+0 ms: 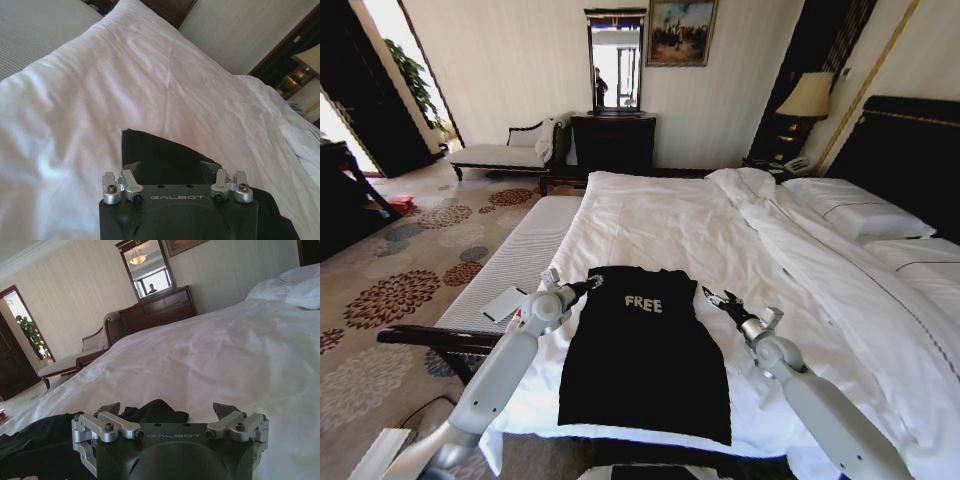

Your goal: Fold the clothes on the bed.

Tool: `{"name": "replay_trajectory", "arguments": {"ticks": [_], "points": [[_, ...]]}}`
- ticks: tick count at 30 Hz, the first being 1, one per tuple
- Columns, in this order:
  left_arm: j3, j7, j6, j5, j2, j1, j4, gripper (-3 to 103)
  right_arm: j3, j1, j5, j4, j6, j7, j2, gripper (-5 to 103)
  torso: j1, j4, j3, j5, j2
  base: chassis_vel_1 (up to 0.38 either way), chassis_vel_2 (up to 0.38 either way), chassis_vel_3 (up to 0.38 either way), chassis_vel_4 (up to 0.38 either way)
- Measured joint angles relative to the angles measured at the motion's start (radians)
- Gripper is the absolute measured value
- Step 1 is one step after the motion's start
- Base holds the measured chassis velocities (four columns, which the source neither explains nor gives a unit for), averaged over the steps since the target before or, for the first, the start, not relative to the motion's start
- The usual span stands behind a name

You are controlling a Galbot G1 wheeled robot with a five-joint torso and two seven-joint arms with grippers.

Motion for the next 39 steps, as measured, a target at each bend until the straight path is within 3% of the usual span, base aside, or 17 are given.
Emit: {"name": "replay_trajectory", "arguments": {"ticks": [2,4,8,9,13,18,29,39], "points": [[-0.005,0.0,0.0,0.0,0.0,-0.009,0.019,72,0.0,0.002,0.001,0.003,0.0,0.002,0.0,100,0.0,0.0001,0.0,-0.0001,0.0,0.0,0.0,0.0,0.0],[-0.018,0.017,0.002,-0.002,-0.009,-0.05,0.097,88,-0.005,0.009,0.002,0.006,0.0,0.005,-0.001,100,0.0,0.0001,0.0,0.0,0.0,0.0,0.0,0.0,0.0],[-0.017,0.08,0.013,0.015,-0.053,-0.123,0.273,99,-0.019,0.024,0.002,-0.006,0.0,0.006,-0.003,100,0.0,-0.0002,0.0,0.0003,0.0,0.0,0.0,0.0,0.0],[-0.017,0.08,0.013,0.015,-0.053,-0.123,0.273,99,-0.019,0.024,0.002,-0.006,0.0,0.006,-0.003,100,0.0,-0.0002,0.0,0.0003,0.0,0.0,0.0,0.0,0.0],[0.013,0.159,0.006,0.087,-0.108,-0.195,0.464,100,-0.042,0.053,0.003,-0.035,0.0,0.005,-0.003,100,0.0,0.0001,0.0,0.0001,0.0,0.0,0.0,0.0,0.0],[0.028,0.219,-0.019,0.123,-0.162,-0.25,0.576,100,-0.062,0.076,0.007,-0.053,0.0,0.003,0.0,100,0.0,-0.0003,0.0,0.0003,0.0,0.0,0.0,0.0,0.0],[0.037,0.282,-0.082,0.157,-0.211,-0.302,0.662,102,-0.084,0.097,0.013,-0.081,0.001,0.0,-0.002,100,0.0,0.0,0.0,0.0002,0.0,0.0,0.0,0.0,0.0],[0.043,0.291,-0.078,0.17,-0.244,-0.321,0.692,68,-0.079,0.09,0.012,-0.073,0.001,0.003,0.0,100,0.0,-0.0001,0.0,0.0002,0.0,0.0,0.0,0.0,0.0]]}}
